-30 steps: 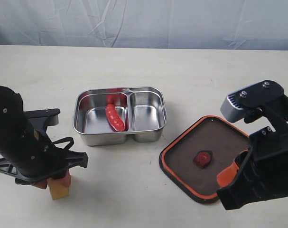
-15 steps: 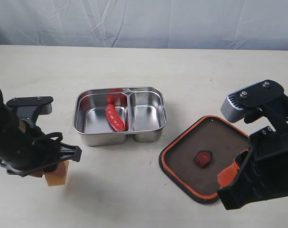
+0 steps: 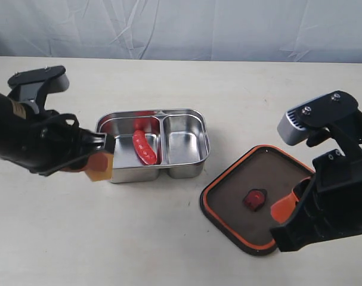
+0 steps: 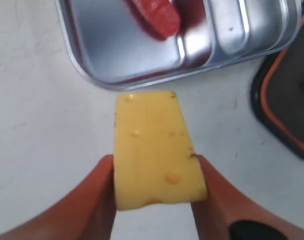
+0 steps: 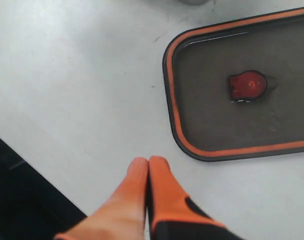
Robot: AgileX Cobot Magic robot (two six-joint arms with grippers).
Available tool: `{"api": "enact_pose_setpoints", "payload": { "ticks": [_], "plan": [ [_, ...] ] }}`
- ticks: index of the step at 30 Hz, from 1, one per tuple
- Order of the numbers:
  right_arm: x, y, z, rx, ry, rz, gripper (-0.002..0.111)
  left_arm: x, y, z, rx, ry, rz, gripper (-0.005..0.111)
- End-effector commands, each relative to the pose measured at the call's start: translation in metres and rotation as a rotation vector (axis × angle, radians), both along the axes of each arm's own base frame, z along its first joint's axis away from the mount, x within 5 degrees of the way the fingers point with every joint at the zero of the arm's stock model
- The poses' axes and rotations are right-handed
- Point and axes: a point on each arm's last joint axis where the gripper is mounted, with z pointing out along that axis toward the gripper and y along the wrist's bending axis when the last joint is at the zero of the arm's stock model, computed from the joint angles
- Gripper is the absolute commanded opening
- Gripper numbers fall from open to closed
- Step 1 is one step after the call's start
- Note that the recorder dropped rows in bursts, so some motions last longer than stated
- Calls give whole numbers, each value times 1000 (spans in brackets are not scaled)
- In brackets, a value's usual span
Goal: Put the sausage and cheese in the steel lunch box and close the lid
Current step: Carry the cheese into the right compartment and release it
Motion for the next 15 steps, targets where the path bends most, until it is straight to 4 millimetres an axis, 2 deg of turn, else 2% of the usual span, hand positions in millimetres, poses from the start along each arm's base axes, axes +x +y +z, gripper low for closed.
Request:
{"api": "enact_pose_setpoints", "payload": {
  "ticks": [1, 4, 8, 15],
  "plan": [
    [1, 1, 1, 20, -39, 1, 0, 15, -7, 25, -77, -148, 9, 0],
    [3, 1, 3, 38, -62, -6, 0, 27, -14, 32, -78, -184, -10, 0],
    [6, -6, 9, 39, -119, -90, 0, 48, -27, 25, -62, -165, -55, 0],
    [-3, -39, 26, 2, -225, -259, 0, 90, -61, 5, -134, -153, -141, 0]
  ]
}}
